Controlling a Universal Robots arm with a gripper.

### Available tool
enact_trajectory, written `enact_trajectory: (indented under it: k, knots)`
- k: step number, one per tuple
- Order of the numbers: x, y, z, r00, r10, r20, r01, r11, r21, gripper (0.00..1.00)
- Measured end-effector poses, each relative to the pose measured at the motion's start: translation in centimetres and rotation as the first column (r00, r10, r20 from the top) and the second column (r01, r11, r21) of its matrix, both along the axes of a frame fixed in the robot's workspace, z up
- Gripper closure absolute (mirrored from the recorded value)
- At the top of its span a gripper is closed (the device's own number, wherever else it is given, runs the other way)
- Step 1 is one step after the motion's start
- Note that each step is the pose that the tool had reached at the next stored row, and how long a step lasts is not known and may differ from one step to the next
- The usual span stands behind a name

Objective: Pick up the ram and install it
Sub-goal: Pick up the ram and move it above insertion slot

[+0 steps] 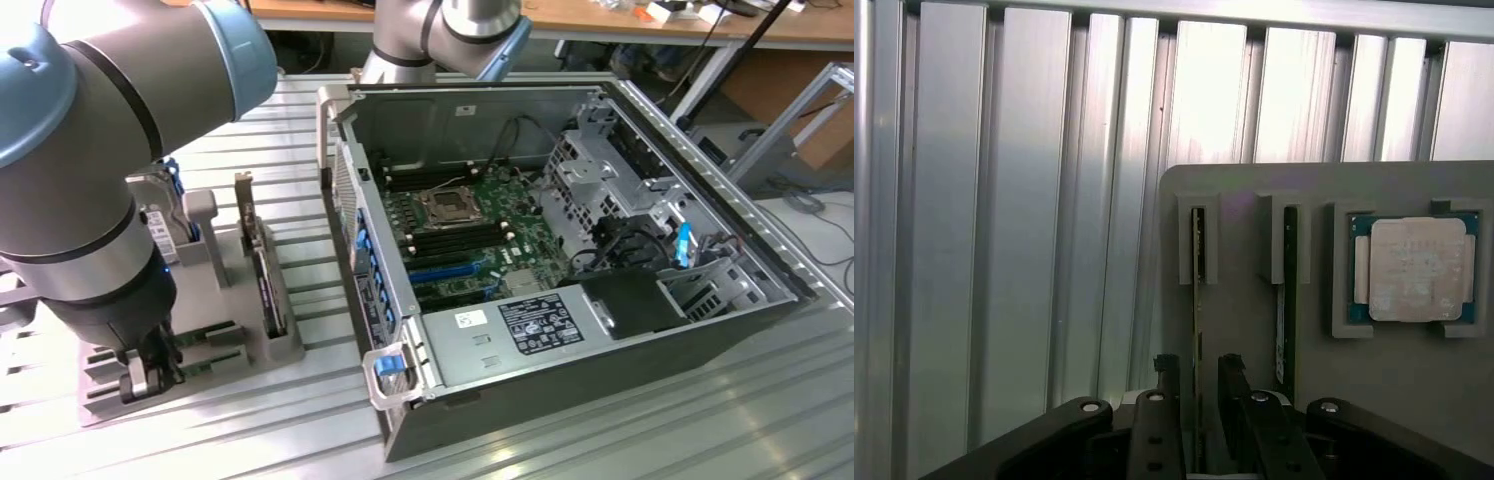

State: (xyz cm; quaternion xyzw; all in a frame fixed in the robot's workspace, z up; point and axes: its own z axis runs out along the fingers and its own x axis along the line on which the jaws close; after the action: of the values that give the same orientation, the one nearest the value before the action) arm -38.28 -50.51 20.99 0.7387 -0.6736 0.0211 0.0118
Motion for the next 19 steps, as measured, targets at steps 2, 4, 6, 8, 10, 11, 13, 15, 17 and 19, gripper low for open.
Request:
enact_trajectory:
  k: [2,4,6,8,10,11,13,15,17,19]
  knots:
    - [0.0,0.0,0.0,1.0,0.0,0.0,0.0,1.0,0.0001,0.78]
    - [0.0,0.0,0.0,1.0,0.0,0.0,0.0,1.0,0.0001,0.85]
    - [0.0,0.0,0.0,1.0,0.0,0.0,0.0,1.0,0.0,0.88]
    - [0.0,0.0,0.0,1.0,0.0,0.0001,0.0,1.0,0.0001,0.88]
    - [0.0,0.0,0.0,1.0,0.0,0.0,0.0,1.0,0.0001,0.88]
    - [0.0,0.0,0.0,1.0,0.0,0.0001,0.0,1.0,0.0001,0.88]
    - [0.0,0.0,0.07,1.0,0.0,0.0001,0.0,1.0,-0.0001,0.88]
    - [0.0,0.0,0.37,1.0,0.0,0.0,0.0,1.0,-0.0003,0.88]
    - [0.0,0.0,0.75,1.0,0.0,0.0001,0.0,1.0,-0.0004,0.88]
    - [0.0,0.0,1.0,1.0,0.0,0.0001,0.0,1.0,-0.0004,0.88]
